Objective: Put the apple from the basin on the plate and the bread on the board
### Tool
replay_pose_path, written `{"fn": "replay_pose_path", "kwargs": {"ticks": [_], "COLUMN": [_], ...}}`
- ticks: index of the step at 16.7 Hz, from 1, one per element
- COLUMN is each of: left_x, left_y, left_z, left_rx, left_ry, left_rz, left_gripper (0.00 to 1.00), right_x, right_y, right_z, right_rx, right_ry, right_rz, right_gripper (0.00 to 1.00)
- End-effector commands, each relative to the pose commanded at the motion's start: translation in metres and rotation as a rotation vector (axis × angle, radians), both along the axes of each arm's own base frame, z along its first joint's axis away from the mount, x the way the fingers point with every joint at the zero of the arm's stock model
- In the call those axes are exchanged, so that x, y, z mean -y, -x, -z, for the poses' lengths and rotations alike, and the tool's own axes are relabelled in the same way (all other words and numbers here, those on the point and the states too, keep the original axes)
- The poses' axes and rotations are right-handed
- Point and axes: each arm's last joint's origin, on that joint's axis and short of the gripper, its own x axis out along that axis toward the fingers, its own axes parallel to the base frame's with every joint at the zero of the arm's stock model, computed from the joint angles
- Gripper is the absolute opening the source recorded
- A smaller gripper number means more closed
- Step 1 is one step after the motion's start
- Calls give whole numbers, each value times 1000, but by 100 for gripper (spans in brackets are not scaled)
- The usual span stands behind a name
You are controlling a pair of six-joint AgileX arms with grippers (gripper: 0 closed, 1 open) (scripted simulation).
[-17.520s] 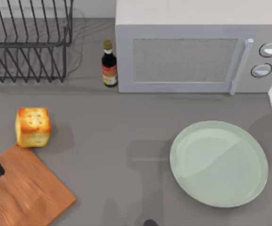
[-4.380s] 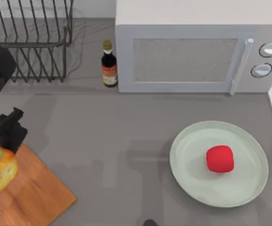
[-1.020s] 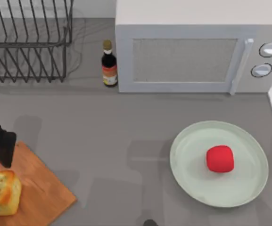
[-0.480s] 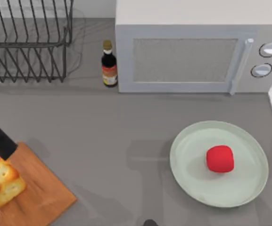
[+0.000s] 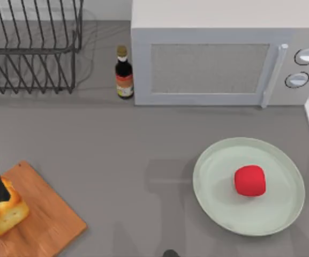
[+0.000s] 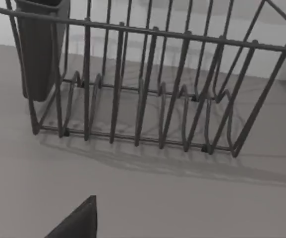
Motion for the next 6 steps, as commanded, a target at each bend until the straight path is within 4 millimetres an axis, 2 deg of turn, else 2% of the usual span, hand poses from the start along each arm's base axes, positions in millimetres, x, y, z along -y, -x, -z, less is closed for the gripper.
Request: {"fn": "replay_pose_path", "kwargs": {"ticks": [3, 6], "left_x": [-1, -2], "left_y": [4, 4], "left_z": [2, 2], "left_rx": [140, 168], "left_ry": [-105, -126], "left_rz": [-2, -5], "left_gripper": [100, 100], "right_x": [0, 0], "right_y": [0, 0], "right_z": [0, 0], "right_rx": [0, 0], "right_ry": [0, 0], "right_rz": [0, 0], "right_gripper": [100, 100]}}
